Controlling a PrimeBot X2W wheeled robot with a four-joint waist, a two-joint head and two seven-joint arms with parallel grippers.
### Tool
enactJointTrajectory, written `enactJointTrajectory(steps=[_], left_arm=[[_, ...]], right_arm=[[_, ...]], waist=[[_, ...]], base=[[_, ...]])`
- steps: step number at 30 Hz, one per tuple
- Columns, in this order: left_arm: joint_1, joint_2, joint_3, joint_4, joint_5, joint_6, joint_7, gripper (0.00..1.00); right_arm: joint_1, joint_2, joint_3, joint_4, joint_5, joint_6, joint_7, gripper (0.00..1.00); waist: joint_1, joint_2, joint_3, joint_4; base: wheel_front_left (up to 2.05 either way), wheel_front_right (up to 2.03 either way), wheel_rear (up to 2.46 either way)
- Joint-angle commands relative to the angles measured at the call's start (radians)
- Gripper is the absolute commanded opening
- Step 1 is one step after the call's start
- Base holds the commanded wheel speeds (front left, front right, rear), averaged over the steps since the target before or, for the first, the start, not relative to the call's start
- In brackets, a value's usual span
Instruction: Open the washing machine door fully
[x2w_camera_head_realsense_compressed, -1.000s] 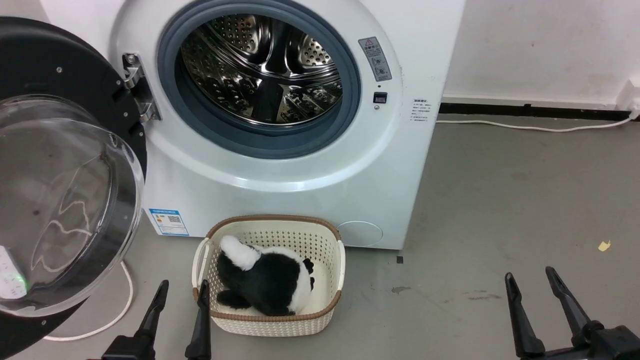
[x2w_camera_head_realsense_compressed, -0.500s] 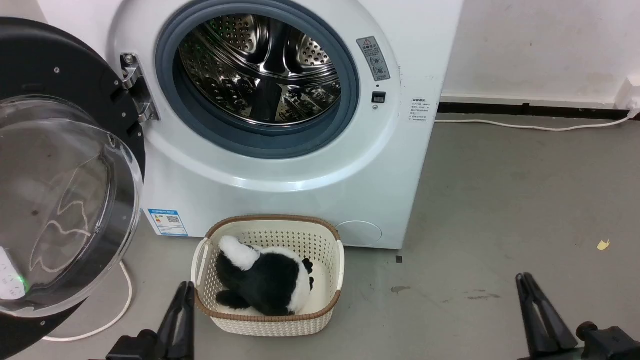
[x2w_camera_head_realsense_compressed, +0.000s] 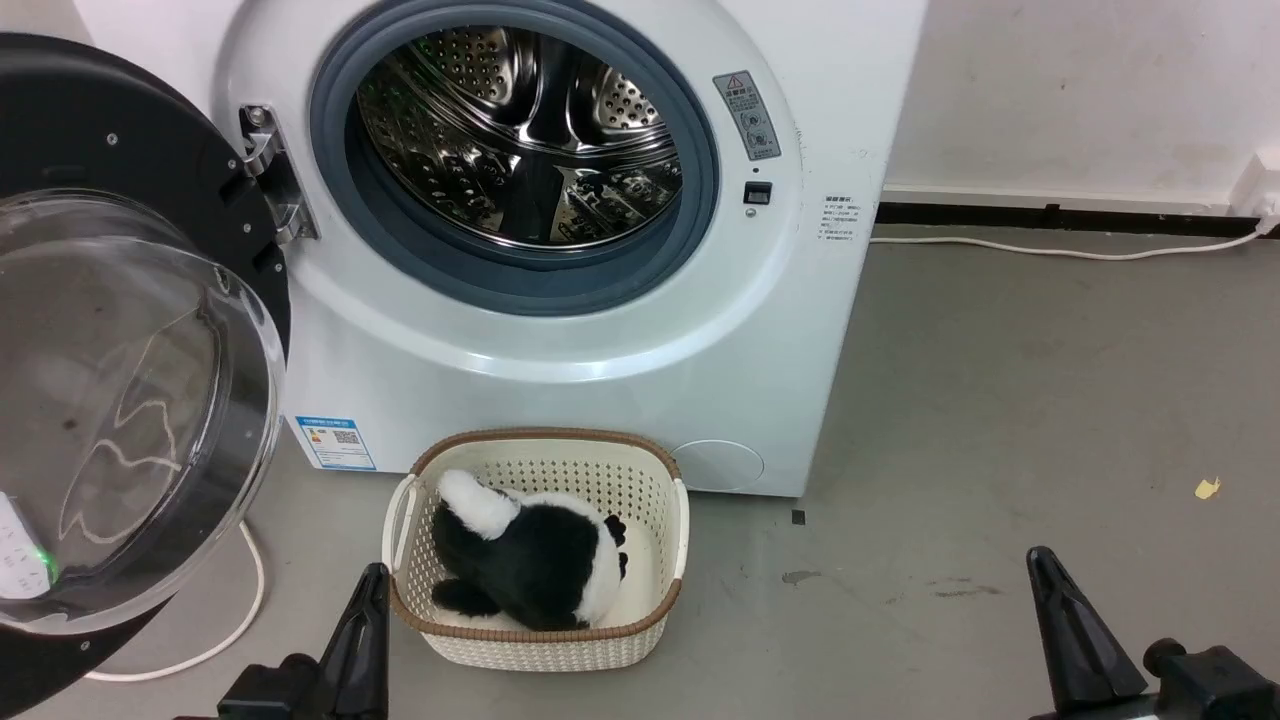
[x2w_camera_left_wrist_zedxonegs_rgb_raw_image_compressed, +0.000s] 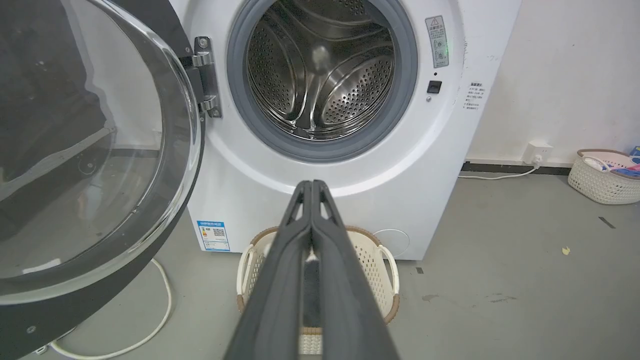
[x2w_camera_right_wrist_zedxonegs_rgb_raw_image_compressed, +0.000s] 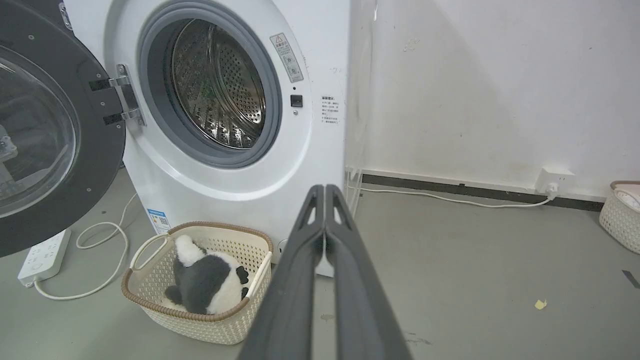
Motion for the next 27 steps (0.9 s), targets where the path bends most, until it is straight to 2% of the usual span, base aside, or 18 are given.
enactJointTrajectory(steps=[1,27], left_arm=[[-0.014,-0.003,0.0,-0.003,0.008,0.007,0.008,0.0],[-0.041,-0.009,-0.001,-0.012,0.033,0.021,0.063,0.0]], right_arm=[[-0.015,0.0,0.003,0.001,-0.006,0.0,0.008,0.0],[-0.045,0.0,0.016,0.003,-0.02,0.0,0.064,0.0]], waist=[[0.0,0.0,0.0,-0.001],[0.0,0.0,0.005,-0.008]], base=[[0.0,0.0,0.0],[0.0,0.0,0.0]])
